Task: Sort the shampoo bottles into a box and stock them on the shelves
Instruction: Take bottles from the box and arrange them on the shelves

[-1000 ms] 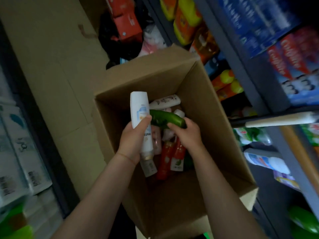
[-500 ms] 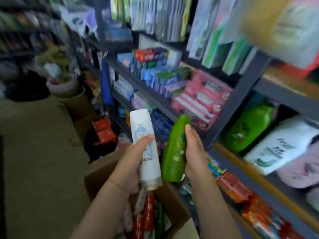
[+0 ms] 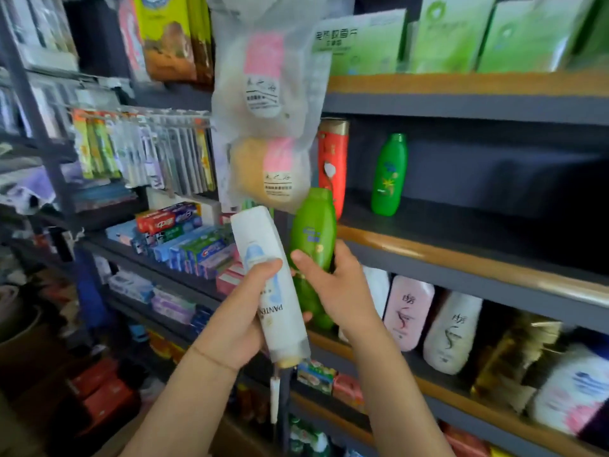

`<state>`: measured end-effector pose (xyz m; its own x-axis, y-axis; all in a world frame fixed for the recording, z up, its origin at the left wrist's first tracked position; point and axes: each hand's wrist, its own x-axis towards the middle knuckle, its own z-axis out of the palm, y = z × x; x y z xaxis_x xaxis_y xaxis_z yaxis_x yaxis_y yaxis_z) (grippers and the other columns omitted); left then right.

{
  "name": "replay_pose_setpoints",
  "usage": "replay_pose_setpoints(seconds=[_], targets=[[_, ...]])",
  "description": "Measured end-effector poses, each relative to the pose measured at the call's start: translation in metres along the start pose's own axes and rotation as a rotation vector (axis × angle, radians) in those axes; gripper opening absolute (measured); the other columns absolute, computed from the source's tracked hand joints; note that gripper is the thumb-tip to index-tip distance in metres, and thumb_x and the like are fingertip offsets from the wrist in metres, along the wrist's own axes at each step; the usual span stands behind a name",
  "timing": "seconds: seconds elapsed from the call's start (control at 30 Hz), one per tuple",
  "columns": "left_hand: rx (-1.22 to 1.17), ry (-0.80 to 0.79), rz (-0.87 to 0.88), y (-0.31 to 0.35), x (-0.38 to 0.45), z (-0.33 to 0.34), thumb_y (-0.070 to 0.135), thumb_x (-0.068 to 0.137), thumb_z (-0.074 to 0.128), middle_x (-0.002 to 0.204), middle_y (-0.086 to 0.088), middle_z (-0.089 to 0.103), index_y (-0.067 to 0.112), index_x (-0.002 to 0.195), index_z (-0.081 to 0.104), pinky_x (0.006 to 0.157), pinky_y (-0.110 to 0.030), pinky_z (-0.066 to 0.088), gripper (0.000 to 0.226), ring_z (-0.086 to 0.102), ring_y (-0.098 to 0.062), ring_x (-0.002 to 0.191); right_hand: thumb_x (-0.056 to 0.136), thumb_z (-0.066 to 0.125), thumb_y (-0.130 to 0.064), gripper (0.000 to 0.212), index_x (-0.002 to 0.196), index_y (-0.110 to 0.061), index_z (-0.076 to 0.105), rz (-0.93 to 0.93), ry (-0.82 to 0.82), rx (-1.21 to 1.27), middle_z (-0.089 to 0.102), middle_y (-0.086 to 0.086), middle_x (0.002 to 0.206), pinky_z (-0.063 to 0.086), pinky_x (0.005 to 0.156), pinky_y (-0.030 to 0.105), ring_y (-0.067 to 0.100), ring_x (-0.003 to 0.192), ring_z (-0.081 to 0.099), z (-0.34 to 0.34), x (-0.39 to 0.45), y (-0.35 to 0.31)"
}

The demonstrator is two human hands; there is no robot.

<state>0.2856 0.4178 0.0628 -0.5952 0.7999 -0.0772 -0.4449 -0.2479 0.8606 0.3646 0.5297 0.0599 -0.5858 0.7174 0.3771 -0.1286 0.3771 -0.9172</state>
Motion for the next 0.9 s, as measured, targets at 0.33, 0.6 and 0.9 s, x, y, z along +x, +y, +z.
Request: replay_pose_setpoints(seconds=[0.33,0.6,0.9], targets=[[0.325,-0.178,0.088,-0.019,0.042,0.052,0.023,0.089,0.067,0.082,-0.005,0.072,0.015,0.100,0.066,0.079,-0.038,0.055,0.014,0.069,-0.018,0.077,0.078,0.082,-0.009,0.029,0.099,-0.022,0.068,-0.203,0.284,-0.067,0.073,-0.006,0.096,0.051,0.080,0.016,0.001,0.088,0.066,-0.105,0.025,-0.037],[0.417,-0.175,0.071,-0.006,0.085,0.073,0.031,0.088,0.073,0.080,-0.010,0.070,0.013,0.096,0.067,0.072,-0.035,0.057,0.020,0.067,-0.022,0.071,0.079,0.083,-0.023,0.037,0.104,-0.022,0.056,-0.035,0.263,-0.368,0.068,0.000,0.102,0.059,0.080,0.048,0.022,0.094,0.068,-0.129,0.114,-0.022],[0.418,-0.104,0.082,-0.004,0.098,0.072,0.033,0.085,0.075,0.075,-0.008,0.072,0.015,0.094,0.070,0.064,-0.031,0.055,0.022,0.068,-0.020,0.066,0.080,0.080,-0.031,0.058,0.119,-0.007,0.044,0.110,0.247,-0.600,0.062,0.016,0.116,0.056,0.085,0.052,0.036,0.102,0.065,-0.123,0.165,-0.005]])
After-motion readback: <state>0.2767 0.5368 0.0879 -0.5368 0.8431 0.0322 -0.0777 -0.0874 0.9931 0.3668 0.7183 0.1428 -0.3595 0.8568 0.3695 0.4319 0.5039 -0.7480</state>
